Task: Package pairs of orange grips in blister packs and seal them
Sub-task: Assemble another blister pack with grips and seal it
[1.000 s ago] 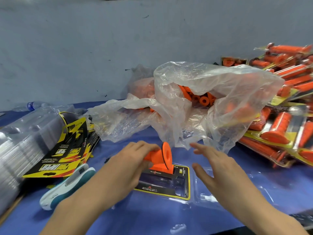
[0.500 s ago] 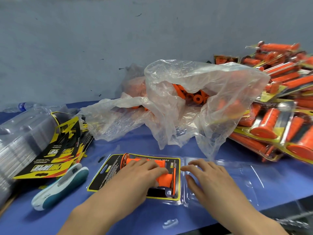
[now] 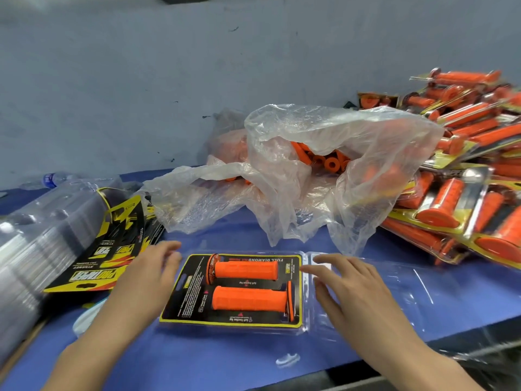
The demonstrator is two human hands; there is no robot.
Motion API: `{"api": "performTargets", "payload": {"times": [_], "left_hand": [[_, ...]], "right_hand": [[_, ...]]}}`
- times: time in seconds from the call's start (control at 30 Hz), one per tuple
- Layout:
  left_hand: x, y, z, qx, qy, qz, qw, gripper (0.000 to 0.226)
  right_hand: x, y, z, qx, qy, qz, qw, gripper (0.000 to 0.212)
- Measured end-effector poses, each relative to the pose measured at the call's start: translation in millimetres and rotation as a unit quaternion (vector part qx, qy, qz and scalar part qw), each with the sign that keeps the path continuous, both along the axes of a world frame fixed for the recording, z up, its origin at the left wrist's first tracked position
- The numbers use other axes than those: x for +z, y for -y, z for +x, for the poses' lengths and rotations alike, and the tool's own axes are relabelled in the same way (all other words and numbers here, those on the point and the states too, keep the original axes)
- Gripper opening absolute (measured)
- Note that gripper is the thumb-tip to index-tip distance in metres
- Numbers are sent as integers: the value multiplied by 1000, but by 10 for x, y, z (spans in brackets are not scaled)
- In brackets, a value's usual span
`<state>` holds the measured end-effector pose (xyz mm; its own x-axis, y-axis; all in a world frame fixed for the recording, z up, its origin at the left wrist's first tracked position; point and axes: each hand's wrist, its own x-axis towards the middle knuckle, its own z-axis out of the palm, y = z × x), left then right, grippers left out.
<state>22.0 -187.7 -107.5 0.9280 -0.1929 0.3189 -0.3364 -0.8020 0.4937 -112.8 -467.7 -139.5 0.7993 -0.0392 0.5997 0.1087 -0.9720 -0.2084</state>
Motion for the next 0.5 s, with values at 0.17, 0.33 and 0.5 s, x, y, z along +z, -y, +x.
{"api": "performTargets", "payload": {"times": [0.17, 0.33, 0.5], "left_hand": [[-199, -227, 106, 70, -128, 4, 989, 24], [-265, -251, 39, 48, -147, 33, 987, 40], [-322, -294, 12, 53, -233, -22, 971, 40]], "right_hand": [[133, -282, -298, 71, -10, 274, 959, 17], [88, -476, -471, 51, -201, 596, 776, 37], [37, -578, -510, -16, -241, 793, 559, 19]]}}
